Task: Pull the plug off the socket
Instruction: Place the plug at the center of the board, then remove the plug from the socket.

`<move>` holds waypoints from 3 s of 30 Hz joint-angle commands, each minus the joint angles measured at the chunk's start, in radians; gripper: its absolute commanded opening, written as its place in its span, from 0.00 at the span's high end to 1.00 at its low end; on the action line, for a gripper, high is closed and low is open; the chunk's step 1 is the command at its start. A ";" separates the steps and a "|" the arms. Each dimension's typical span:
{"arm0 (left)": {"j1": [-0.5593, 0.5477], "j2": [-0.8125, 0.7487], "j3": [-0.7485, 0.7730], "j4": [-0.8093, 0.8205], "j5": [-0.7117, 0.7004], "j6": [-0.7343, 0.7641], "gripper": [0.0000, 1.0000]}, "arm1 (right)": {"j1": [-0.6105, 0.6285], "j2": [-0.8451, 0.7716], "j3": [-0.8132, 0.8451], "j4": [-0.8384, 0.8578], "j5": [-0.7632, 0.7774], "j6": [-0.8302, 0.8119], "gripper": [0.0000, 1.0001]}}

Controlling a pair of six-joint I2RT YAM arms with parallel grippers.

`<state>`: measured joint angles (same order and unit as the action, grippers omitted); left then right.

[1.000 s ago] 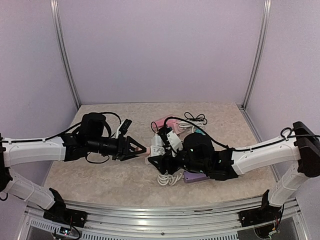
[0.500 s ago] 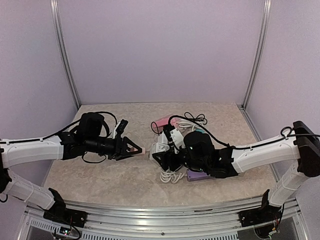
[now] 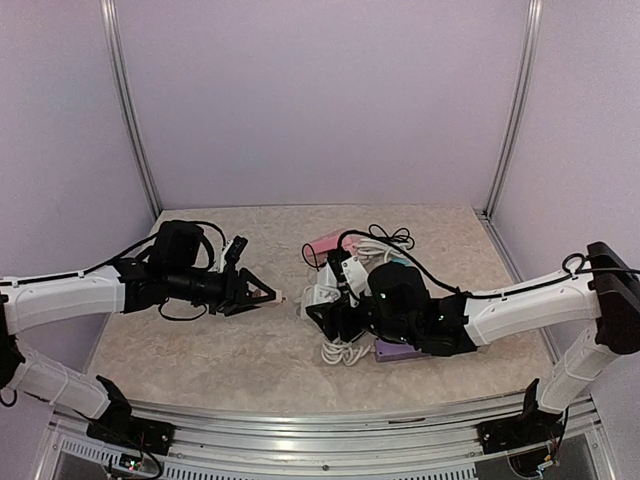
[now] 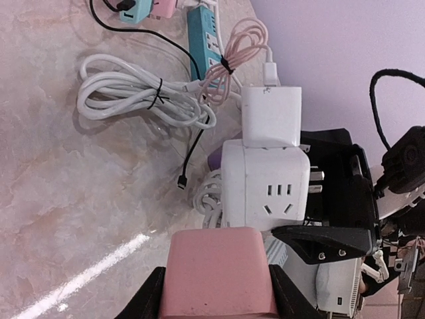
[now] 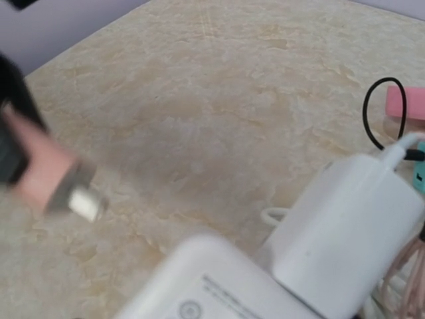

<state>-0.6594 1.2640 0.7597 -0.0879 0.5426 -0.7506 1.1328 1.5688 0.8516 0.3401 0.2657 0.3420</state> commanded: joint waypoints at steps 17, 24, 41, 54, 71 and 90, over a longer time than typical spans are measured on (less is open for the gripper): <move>0.393 0.474 0.572 -0.426 0.170 0.385 0.88 | -0.005 -0.151 -0.011 0.024 0.015 -0.011 1.00; 0.406 0.689 0.740 -0.428 0.167 0.392 0.88 | -0.005 -0.136 -0.007 0.020 0.005 -0.011 1.00; 0.432 0.869 0.757 -0.446 0.121 0.423 0.73 | -0.004 -0.116 0.003 0.009 0.009 -0.009 1.00; 0.443 0.910 0.777 -0.469 0.114 0.440 0.52 | -0.004 -0.099 0.015 -0.002 0.000 -0.007 1.00; 0.446 0.871 0.766 -0.466 0.059 0.460 0.08 | -0.005 -0.107 0.003 0.019 -0.001 -0.021 1.00; 0.228 0.430 0.636 -0.433 0.208 0.654 0.06 | 0.011 -0.134 -0.086 0.208 -0.035 -0.397 1.00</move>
<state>-0.3531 1.7180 1.4704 -0.5087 0.6533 -0.1654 1.1362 1.4490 0.7132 0.4244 0.1879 0.0422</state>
